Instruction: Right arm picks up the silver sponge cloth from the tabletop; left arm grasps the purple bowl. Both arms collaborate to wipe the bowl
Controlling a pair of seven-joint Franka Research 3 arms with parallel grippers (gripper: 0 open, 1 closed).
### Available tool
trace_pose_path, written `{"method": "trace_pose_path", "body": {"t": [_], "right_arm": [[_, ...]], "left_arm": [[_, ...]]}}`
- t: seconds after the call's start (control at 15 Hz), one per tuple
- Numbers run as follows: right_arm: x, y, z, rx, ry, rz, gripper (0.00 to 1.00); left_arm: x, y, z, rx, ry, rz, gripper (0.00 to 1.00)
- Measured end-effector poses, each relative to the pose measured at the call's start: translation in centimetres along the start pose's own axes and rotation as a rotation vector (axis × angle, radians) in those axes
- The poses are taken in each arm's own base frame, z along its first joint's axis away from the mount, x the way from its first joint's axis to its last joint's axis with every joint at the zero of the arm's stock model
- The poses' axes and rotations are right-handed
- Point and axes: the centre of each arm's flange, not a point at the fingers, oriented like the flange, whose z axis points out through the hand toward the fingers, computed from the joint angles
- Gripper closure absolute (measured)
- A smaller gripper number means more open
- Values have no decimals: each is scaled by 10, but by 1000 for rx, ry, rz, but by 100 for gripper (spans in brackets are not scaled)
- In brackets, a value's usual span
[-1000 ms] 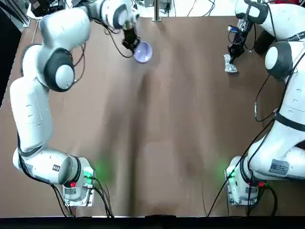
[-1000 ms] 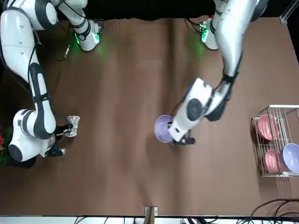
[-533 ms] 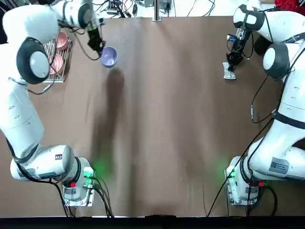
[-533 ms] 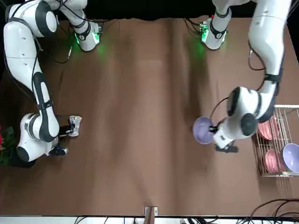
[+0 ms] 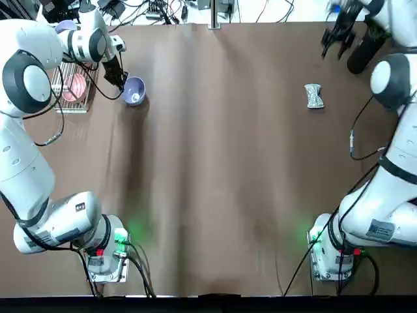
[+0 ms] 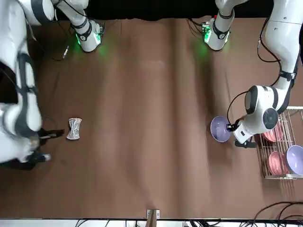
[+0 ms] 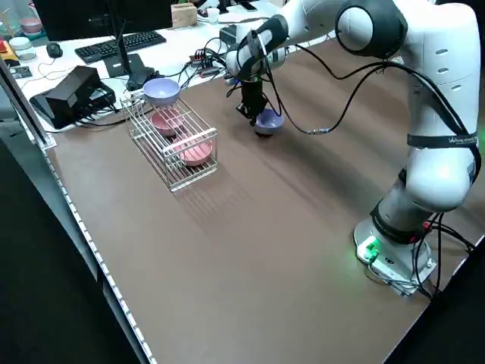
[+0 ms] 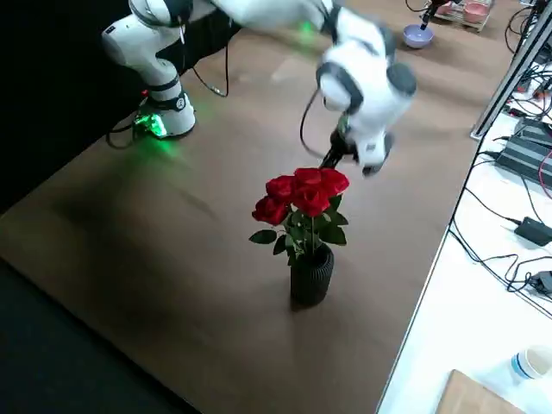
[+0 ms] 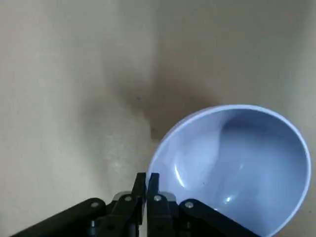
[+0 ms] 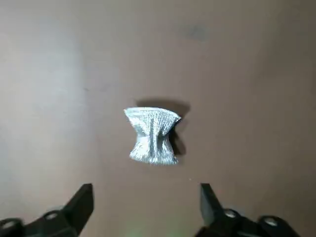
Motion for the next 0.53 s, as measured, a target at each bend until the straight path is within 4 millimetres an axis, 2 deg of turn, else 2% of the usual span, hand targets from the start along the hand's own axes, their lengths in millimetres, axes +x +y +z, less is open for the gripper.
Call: {"method": "trace_pose_path", "body": {"t": [0.07, 0.2, 0.33, 0.53], "right_arm": [[-45, -12, -93, -28, 130, -5, 0], [-102, -28, -166, -49, 217, -9, 0], [-152, -42, -208, -58, 246, -14, 0], [-194, -59, -240, -65, 301, -28, 0]], "left_arm": [[0, -6, 0, -2, 0, -7, 94], [0, -6, 0, -2, 1, -6, 82], [1, -2, -3, -3, 7, -1, 63], [12, 2, -27, -2, 44, 6, 37]]}}
